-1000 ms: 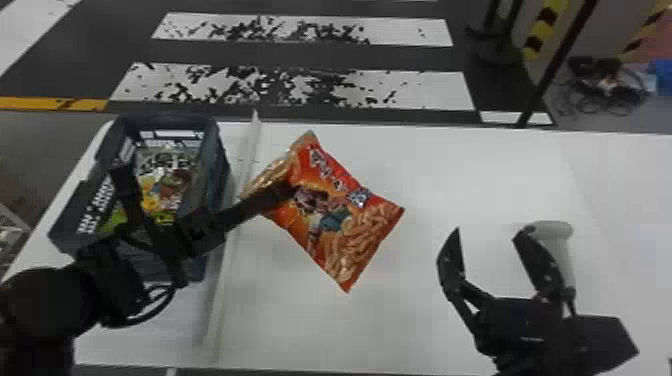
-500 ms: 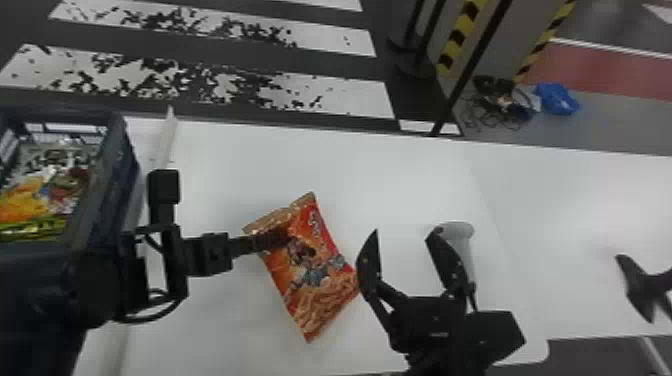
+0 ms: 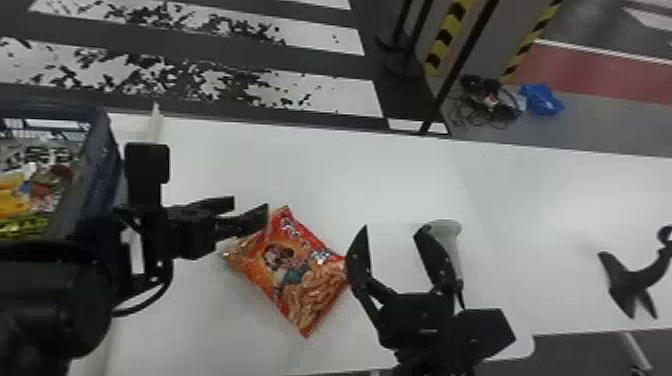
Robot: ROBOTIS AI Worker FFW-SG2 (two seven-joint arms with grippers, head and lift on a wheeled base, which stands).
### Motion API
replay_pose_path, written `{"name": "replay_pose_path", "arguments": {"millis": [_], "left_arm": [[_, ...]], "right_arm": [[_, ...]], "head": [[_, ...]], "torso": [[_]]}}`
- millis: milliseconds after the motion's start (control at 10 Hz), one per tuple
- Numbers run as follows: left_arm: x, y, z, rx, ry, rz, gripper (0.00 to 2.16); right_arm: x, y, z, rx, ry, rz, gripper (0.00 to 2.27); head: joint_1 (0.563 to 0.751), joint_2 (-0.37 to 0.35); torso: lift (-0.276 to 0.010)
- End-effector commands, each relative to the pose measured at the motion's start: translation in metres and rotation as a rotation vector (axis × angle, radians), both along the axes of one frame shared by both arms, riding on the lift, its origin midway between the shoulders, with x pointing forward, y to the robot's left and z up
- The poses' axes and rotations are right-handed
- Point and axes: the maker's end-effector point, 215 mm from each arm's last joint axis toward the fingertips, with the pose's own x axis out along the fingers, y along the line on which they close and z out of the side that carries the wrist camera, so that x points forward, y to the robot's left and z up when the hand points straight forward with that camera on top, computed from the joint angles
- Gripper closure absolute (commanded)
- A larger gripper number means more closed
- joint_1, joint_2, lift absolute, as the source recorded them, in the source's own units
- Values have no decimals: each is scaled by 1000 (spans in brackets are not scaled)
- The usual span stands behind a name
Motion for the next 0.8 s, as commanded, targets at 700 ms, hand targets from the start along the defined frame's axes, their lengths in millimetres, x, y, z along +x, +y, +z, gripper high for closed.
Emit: {"name": "replay_pose_path", "arguments": {"millis": [700], "left_arm": [[14,187,148,185,-576,462,39]], "right_arm": [[15,6,-48,82,252,98,151]], "head": [[695,-12]], "torso": [[-95]]}}
